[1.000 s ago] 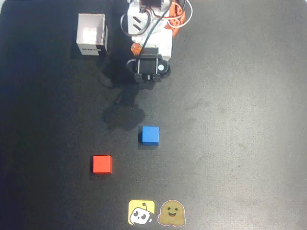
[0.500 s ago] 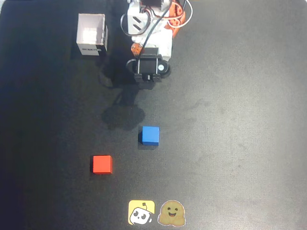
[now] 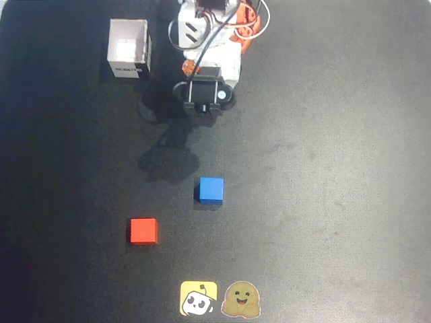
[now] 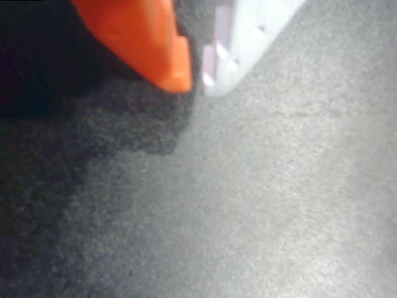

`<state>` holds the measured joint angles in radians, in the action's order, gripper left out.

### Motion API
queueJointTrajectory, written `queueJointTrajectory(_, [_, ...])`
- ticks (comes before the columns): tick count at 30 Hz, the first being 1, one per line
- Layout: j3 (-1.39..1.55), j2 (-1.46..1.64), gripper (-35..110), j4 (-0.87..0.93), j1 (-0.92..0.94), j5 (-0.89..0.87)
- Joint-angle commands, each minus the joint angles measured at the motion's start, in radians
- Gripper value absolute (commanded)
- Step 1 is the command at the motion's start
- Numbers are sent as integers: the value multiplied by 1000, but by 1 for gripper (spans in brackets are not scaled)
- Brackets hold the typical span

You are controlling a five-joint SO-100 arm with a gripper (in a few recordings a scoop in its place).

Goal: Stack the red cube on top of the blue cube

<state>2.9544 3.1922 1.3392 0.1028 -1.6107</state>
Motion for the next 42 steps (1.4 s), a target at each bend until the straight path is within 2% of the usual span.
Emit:
queueJointTrajectory(1, [-52, 5, 0, -9, 8, 8])
queueJointTrajectory(7, [-173, -130, 0, -18, -2, 25])
queueJointTrajectory(11, [-500, -514, 0, 40, -6, 40])
queueJointTrajectory(24, [-1244, -1193, 0, 143, -28, 38])
queueJointTrajectory(33, [-1628, -1555, 0, 222, 69, 54])
queueJointTrajectory(42, [-1844, -1772, 0, 279, 190, 152])
